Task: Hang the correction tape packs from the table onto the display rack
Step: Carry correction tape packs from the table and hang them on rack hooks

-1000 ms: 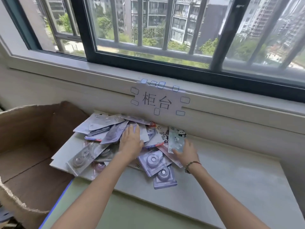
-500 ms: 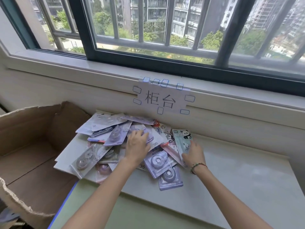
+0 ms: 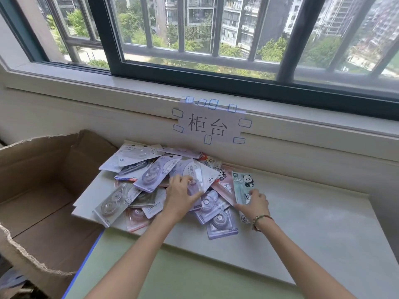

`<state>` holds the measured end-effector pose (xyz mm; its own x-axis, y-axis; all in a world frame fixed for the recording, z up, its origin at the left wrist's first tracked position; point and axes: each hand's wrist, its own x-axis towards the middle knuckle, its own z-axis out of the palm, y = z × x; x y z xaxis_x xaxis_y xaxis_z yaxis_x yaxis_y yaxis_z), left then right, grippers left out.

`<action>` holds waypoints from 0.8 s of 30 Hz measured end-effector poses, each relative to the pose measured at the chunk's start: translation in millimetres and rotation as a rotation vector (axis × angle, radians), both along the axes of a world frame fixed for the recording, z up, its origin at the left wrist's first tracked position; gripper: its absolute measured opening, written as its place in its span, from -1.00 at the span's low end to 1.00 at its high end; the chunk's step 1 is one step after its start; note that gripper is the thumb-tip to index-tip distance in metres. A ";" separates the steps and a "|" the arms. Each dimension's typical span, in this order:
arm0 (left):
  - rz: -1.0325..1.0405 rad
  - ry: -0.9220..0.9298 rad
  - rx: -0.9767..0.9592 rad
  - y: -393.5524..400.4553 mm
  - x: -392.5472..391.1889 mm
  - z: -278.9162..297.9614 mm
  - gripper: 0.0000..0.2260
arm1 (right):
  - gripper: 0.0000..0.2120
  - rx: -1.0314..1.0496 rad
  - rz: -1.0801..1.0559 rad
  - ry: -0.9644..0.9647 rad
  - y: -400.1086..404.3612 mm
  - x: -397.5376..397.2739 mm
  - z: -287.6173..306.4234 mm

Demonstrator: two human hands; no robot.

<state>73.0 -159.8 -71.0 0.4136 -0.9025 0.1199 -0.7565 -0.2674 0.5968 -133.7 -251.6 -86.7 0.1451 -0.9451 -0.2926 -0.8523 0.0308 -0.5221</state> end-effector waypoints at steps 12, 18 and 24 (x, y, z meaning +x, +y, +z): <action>0.246 0.172 0.279 -5.0 -10.4 4.5 0.08 | -0.04 -0.038 -0.012 0.072 10.4 -15.2 -2.2; 0.200 0.251 0.265 2.9 -21.4 10.1 0.11 | 0.03 -0.057 -0.055 0.036 16.1 -22.5 2.0; 0.127 0.278 0.151 8.6 -38.3 24.5 0.08 | 0.06 -0.092 -0.097 -0.030 19.3 -32.6 12.4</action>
